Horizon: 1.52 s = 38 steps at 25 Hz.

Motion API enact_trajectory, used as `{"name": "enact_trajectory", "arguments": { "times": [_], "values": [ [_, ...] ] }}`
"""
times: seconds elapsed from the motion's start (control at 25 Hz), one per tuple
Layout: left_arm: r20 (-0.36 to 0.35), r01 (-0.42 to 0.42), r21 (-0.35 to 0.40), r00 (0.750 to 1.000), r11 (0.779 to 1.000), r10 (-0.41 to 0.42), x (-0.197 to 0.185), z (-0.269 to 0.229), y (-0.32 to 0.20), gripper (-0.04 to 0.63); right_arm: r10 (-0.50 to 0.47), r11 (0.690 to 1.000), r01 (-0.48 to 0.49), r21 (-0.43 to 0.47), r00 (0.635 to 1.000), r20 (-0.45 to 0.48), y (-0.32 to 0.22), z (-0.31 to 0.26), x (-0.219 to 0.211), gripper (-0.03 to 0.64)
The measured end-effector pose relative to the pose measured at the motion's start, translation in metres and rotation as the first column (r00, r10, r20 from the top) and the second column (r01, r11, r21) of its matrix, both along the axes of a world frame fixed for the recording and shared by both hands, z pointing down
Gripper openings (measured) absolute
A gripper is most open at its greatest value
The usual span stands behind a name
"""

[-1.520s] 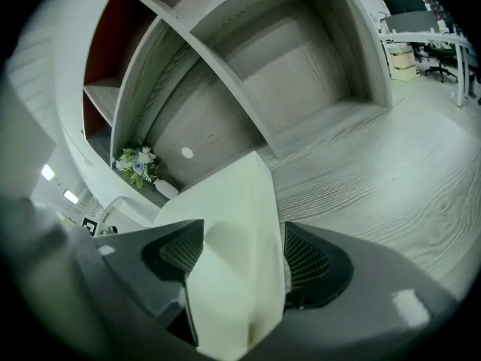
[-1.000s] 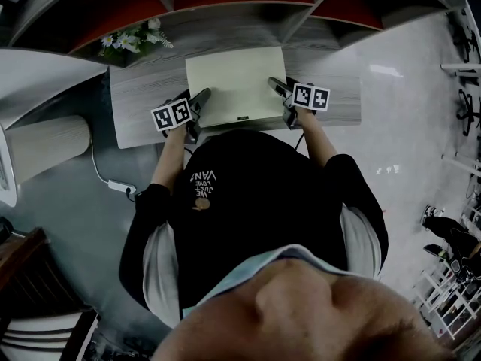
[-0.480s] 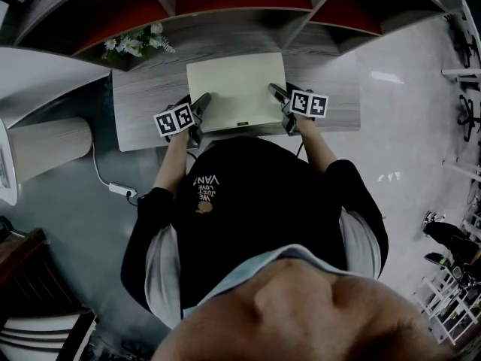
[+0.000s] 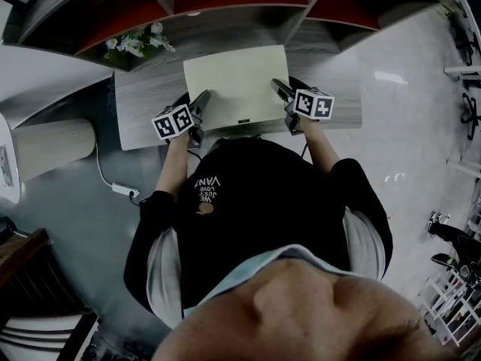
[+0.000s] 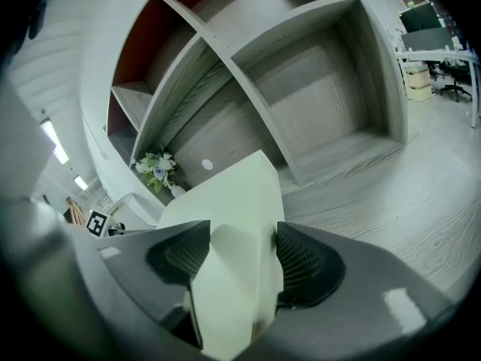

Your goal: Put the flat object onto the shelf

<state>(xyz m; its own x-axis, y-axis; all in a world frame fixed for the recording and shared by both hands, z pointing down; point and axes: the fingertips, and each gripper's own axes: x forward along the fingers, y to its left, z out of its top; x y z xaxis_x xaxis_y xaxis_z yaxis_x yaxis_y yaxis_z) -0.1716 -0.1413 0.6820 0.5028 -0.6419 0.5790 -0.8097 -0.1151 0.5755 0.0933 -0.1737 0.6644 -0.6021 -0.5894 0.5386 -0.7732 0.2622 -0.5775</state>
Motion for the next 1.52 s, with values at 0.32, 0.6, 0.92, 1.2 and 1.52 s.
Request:
{"name": "enact_trajectory", "arguments": {
  "times": [0.32,0.6,0.92,1.2,1.52],
  "values": [
    [0.006,0.039,0.094,0.999,0.995,-0.04,-0.007,-0.032,0.003,0.321,-0.024,0.995,0.022,0.102,1.0,0.016,0.002,-0.039,-0.004,0.258],
    [0.011,0.056,0.194,0.998,0.98,-0.059,-0.002,-0.07,0.003,0.321,-0.032,0.978,0.026,0.205,0.999,0.025,-0.001,-0.075,0.001,0.252],
    [0.021,0.076,0.308,0.996,0.948,-0.086,-0.002,-0.112,0.002,0.321,-0.047,0.958,0.026,0.286,0.997,0.065,-0.001,-0.114,0.004,0.25],
    [-0.002,0.102,0.396,0.994,0.913,-0.111,-0.001,-0.148,0.006,0.319,-0.037,0.93,-0.004,0.368,0.994,0.103,0.003,-0.155,0.008,0.241],
    [0.01,0.093,0.504,0.994,0.859,-0.113,0.0,-0.194,0.006,0.318,-0.042,0.886,-0.013,0.464,0.993,0.107,0.006,-0.196,0.011,0.238]
  ]
}}
